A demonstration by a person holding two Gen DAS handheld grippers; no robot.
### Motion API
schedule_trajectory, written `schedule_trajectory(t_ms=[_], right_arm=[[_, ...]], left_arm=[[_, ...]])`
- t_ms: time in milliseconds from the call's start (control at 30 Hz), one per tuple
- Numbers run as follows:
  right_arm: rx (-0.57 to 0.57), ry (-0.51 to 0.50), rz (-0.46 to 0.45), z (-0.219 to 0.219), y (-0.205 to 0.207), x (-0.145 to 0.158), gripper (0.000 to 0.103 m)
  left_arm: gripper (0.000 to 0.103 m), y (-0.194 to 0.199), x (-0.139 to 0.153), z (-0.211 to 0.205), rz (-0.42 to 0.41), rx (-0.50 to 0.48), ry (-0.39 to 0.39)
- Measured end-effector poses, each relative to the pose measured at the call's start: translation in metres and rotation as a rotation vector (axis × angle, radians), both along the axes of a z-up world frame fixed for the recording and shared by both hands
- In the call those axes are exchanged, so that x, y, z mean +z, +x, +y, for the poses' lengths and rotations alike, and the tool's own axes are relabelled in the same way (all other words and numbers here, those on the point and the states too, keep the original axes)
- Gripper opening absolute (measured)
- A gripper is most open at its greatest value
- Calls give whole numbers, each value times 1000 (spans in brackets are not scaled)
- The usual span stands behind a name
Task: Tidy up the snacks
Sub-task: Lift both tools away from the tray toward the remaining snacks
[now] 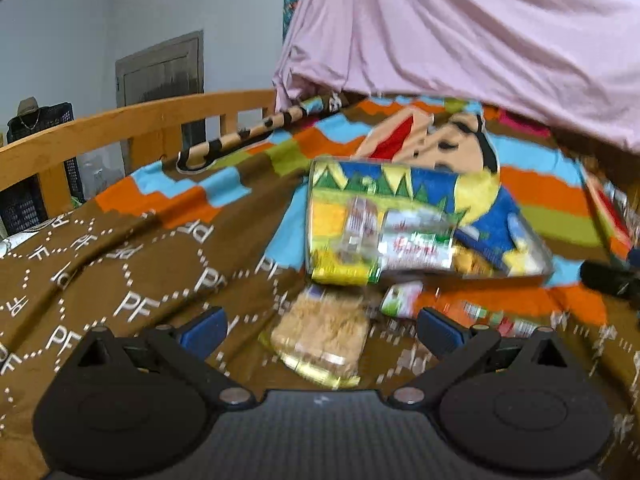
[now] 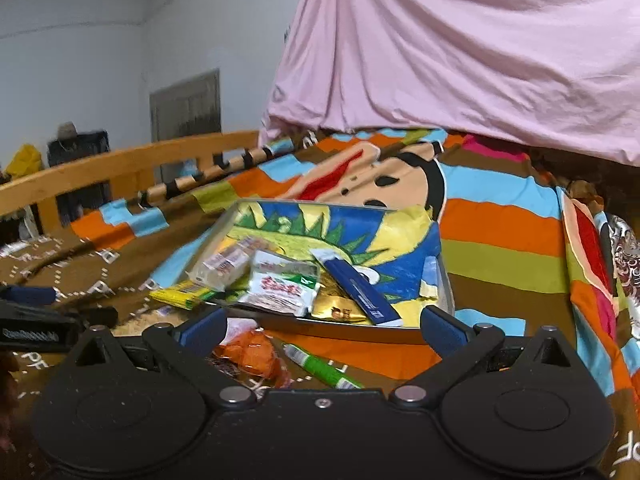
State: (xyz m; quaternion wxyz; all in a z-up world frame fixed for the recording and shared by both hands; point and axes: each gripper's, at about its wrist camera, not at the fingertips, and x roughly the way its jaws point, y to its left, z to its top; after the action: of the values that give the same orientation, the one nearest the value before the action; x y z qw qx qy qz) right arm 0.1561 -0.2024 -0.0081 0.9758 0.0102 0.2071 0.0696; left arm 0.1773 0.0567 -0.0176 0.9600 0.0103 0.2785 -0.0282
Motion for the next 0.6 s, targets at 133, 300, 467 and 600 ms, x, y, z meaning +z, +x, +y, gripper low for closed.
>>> schedule_trajectory(t_ms=[133, 300, 467, 600], right_arm=[[-5, 38, 6, -1, -7, -7, 102], [5, 41, 44, 3, -7, -18, 102], [-12, 39, 106, 10, -7, -34, 102], [8, 51, 147, 13, -6, -44, 102]], left_arm=[[103, -5, -10, 2, 27, 21, 13], [103, -8, -15, 9, 49, 55, -11], [103, -6, -23, 14, 85, 88, -14], [103, -3, -28, 17, 116, 107, -13]])
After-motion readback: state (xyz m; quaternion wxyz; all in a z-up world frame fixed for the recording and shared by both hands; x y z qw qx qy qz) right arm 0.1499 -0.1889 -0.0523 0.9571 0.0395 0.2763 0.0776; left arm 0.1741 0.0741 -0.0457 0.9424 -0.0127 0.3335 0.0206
